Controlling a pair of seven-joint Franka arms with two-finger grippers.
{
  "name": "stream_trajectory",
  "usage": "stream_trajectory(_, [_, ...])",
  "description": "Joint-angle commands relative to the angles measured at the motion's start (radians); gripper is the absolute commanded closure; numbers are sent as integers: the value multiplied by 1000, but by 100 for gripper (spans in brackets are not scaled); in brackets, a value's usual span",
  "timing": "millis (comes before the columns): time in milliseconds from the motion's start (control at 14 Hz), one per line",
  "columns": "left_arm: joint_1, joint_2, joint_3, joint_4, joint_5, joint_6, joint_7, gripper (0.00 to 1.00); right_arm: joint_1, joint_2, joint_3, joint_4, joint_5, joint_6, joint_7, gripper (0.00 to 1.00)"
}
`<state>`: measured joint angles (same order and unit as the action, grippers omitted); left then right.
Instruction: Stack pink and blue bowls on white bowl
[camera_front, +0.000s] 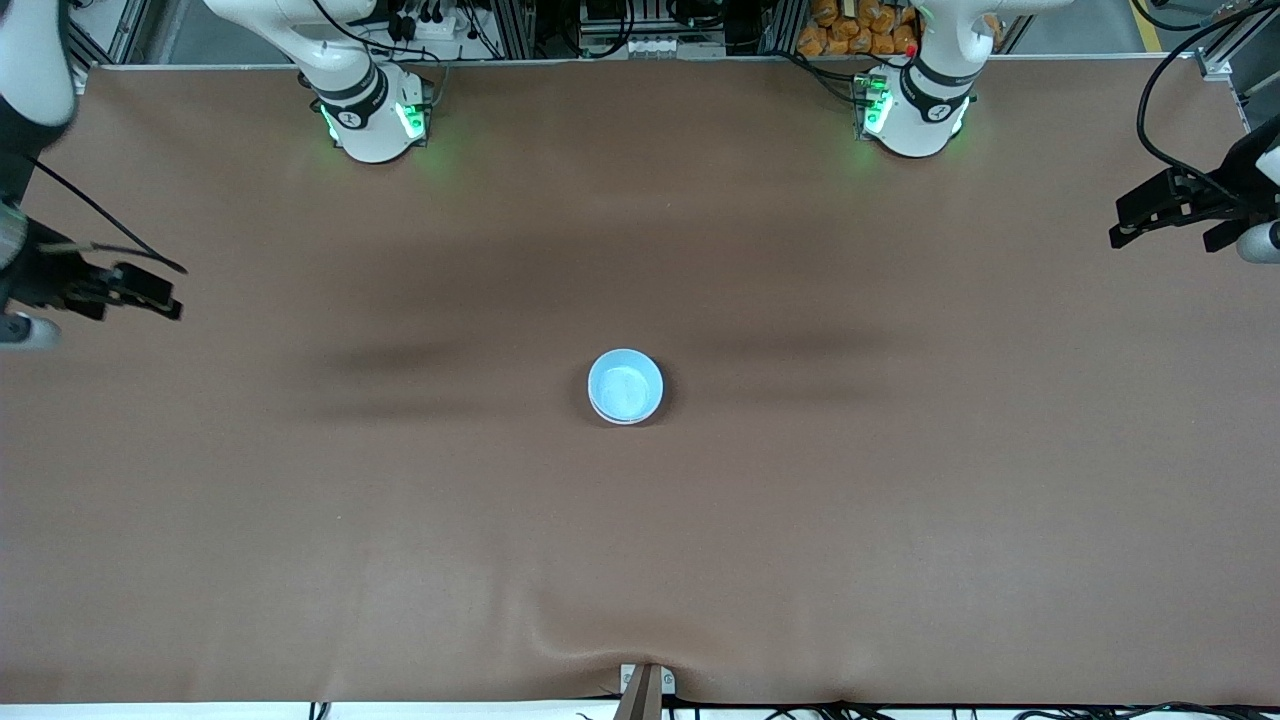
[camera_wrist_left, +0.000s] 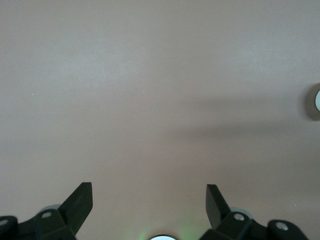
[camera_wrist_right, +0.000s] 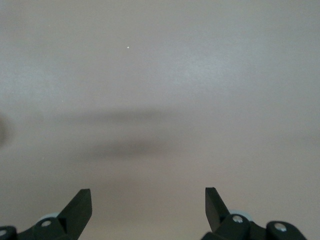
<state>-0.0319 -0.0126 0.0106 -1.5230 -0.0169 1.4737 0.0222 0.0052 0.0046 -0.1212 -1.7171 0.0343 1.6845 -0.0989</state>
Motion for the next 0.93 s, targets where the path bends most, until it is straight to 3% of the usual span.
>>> stream_trajectory(0, [-6, -9, -11, 0, -8, 5, -16, 0, -13, 5, -3, 109, -20, -107, -21, 0])
stream_trajectory(357, [-5, -7, -24, -2, -2, 4, -8, 0, -25, 5, 0, 212, -20, -258, 34, 0])
stream_trajectory(857, [3, 3, -23, 3, 2, 5, -1, 0, -19, 5, 2, 211, -19, -249, 68, 0])
